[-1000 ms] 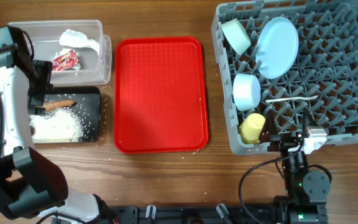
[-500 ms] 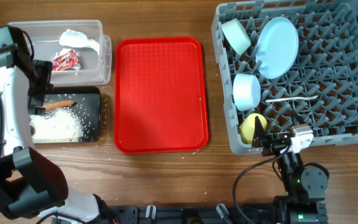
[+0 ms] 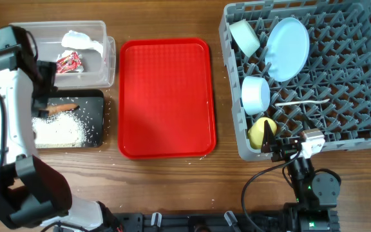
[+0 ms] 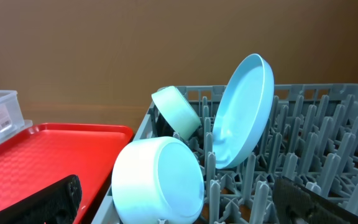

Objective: Sort waste into correct bins and load items into the dishwasher rack

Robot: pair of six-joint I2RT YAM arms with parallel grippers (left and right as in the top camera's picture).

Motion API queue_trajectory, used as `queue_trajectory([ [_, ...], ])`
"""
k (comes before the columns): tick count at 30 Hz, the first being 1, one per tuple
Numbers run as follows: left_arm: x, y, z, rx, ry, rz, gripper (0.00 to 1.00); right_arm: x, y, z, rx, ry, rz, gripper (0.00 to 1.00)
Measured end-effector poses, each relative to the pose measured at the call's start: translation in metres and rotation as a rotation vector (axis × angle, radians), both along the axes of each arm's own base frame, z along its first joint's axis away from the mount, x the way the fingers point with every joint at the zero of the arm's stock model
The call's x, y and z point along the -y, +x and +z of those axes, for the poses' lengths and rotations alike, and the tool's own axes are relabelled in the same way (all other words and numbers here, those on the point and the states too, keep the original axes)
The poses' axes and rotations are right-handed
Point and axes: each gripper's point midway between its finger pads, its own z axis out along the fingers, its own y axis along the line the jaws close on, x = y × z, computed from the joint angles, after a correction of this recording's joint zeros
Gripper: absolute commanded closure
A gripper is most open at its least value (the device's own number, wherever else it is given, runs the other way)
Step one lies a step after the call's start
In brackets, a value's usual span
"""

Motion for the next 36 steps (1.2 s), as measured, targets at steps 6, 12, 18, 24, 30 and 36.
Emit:
queue_trajectory([
  [6, 0.081, 0.030, 0.056, 0.169, 0.198, -0.265, 0.00, 0.000, 0.000, 0.000, 0.000, 0.000, 0.000, 0.00],
  [12, 0.151, 0.047, 0.112, 0.470, 0.308, -0.725, 0.00, 0.000, 0.000, 0.000, 0.001, 0.000, 0.000, 0.00],
  [18, 0.182, 0.018, 0.129, 0.781, 0.437, -1.027, 0.00, 0.000, 0.000, 0.001, 0.003, 0.000, 0.000, 0.00],
  [24, 0.161, -0.035, 0.081, 0.890, 0.503, -1.021, 0.00, 0.000, 0.000, 0.001, 0.003, 0.000, 0.000, 0.00],
  [30, 0.152, -0.081, 0.058, 1.029, 0.623, -0.976, 0.00, 0.000, 0.000, 0.001, 0.003, 0.000, 0.000, 0.00],
  [36, 0.142, -0.091, 0.020, 1.028, 0.669, -0.923, 0.00, 0.000, 0.000, 0.001, 0.003, 0.000, 0.000, 0.00],
])
